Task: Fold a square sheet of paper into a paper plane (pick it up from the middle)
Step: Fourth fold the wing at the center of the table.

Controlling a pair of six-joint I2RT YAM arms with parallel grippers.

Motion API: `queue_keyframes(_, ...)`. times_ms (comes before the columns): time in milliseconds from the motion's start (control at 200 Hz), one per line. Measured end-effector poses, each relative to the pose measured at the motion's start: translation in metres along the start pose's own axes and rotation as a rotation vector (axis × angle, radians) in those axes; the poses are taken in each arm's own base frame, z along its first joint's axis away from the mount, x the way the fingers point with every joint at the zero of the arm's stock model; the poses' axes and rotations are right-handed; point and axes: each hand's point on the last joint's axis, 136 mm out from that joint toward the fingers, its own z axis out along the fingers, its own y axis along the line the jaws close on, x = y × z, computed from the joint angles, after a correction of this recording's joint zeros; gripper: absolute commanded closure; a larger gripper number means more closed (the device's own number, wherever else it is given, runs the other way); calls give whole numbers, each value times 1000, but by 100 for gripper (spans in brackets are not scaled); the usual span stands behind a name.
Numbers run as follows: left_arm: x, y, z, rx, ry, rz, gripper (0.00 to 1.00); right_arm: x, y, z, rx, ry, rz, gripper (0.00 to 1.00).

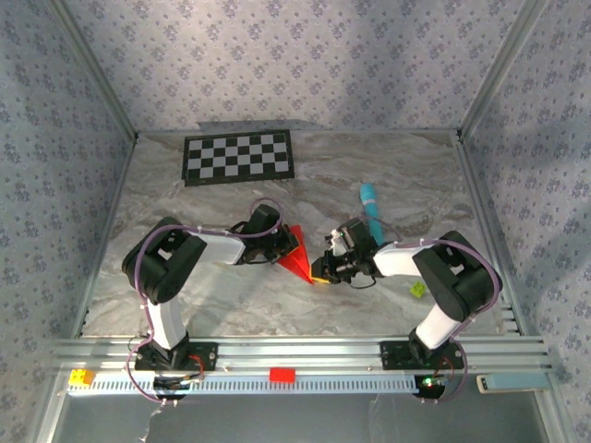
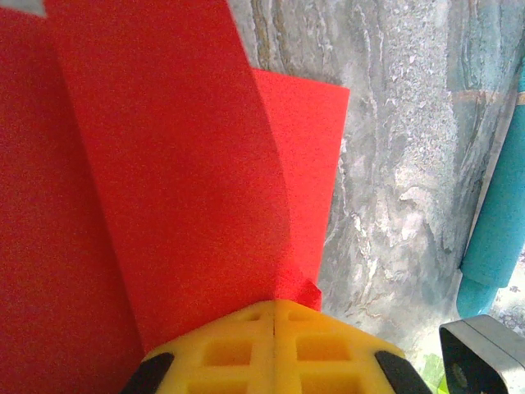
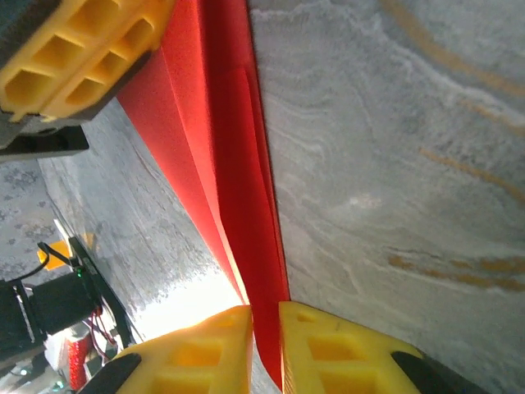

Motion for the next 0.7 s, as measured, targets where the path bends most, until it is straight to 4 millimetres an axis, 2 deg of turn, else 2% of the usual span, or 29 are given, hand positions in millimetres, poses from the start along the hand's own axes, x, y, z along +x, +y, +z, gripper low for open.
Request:
queue_keyframes(175,0,0,0,0,0,0,100,2,-3,1,20,10,-15,90)
queue_keyframes(515,0,0,0,1,-1,0,100,7,-3,-1,52,24,-27,82)
queue_keyframes(700,0,0,0,2,-1,0,100,11,-6,-3,89,40,-40,88)
